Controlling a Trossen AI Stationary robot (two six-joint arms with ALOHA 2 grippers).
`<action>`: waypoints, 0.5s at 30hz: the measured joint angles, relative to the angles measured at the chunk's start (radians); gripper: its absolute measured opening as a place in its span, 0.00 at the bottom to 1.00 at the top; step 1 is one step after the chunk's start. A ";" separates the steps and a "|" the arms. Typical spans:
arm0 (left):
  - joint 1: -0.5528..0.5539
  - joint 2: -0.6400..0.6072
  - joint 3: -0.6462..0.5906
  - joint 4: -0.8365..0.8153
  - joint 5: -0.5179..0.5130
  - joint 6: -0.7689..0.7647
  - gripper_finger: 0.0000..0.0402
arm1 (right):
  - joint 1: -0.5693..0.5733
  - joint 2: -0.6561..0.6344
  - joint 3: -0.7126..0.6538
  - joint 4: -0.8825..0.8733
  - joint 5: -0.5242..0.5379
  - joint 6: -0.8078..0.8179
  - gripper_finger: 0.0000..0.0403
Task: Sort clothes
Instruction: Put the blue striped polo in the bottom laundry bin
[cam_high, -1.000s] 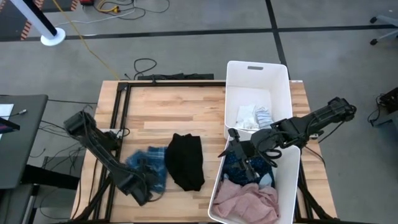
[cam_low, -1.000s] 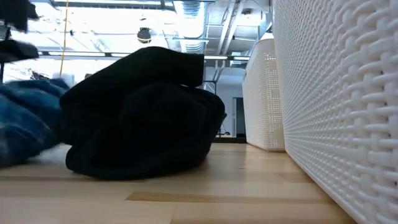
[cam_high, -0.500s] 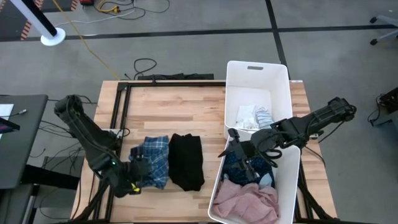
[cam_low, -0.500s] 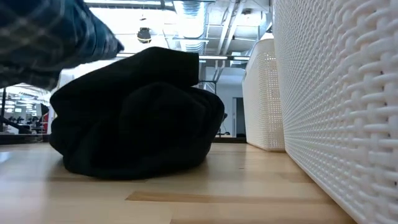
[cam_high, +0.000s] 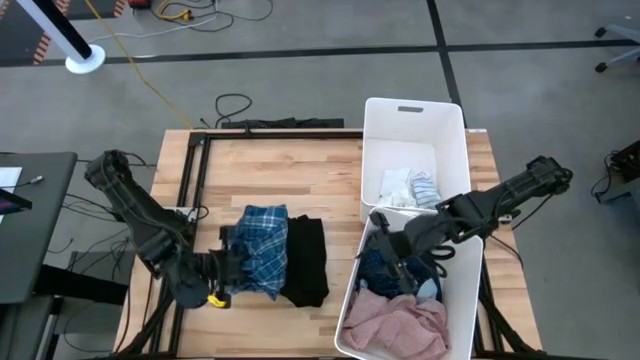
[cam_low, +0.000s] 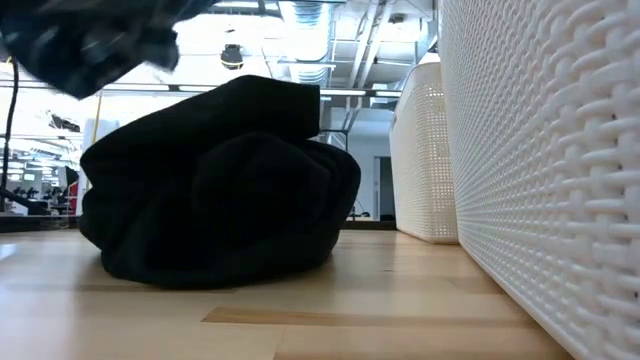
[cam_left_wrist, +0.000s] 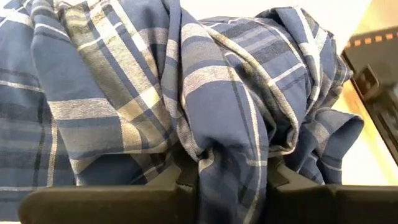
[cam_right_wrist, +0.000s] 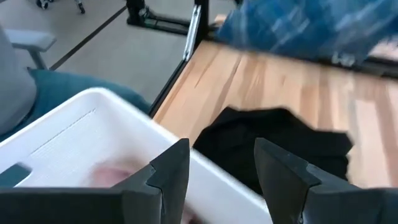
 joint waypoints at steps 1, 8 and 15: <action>0.009 0.000 0.011 0.015 -0.008 0.038 0.16 | 0.009 0.000 0.000 -0.015 0.000 0.013 0.49; 0.076 0.000 0.063 0.228 -0.015 0.329 0.16 | 0.100 0.000 0.000 -0.079 0.000 0.104 0.49; 0.170 0.000 0.077 0.506 0.006 0.594 0.16 | 0.210 -0.002 0.000 -0.132 -0.001 0.209 0.49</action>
